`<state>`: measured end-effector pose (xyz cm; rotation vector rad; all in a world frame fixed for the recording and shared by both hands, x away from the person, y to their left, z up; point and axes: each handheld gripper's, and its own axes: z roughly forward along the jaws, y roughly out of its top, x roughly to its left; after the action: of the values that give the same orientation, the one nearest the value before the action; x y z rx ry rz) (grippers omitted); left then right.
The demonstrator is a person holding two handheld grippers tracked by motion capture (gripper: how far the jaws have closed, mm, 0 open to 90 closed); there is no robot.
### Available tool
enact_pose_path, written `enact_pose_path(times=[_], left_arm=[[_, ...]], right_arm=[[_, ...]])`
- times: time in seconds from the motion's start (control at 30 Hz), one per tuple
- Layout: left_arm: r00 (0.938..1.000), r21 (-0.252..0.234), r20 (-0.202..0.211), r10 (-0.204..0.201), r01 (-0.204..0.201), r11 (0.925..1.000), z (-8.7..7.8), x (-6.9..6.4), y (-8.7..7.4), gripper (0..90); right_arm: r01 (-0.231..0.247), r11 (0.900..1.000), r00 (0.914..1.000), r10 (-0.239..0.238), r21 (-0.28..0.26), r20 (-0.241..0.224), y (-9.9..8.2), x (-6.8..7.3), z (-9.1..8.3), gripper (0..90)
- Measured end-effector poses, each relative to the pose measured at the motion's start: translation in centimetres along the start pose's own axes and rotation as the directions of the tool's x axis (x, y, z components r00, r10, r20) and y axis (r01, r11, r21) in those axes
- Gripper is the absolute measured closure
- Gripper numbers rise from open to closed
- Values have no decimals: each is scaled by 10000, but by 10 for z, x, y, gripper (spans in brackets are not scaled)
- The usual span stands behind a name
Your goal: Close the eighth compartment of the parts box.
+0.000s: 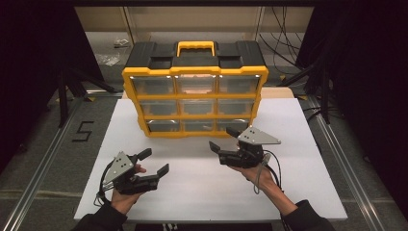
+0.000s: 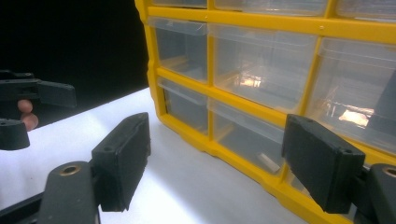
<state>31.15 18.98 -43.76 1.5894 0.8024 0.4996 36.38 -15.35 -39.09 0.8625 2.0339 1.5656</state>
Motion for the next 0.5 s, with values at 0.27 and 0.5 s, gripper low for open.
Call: enact_pose_path(times=[0.27, 0.5], left_arm=[[10000, -12, 9, -8, 8, 10000, 0, 0, 0, 158], [10000, -21, 7, -9, 9, 10000, 0, 0, 0, 158]], right_arm=[[15, 9999, 10000, -14, -114, 74, -3, -1, -7, 242], [23, 9999, 9999, -22, -104, 157, -7, -1, -11, 237]])
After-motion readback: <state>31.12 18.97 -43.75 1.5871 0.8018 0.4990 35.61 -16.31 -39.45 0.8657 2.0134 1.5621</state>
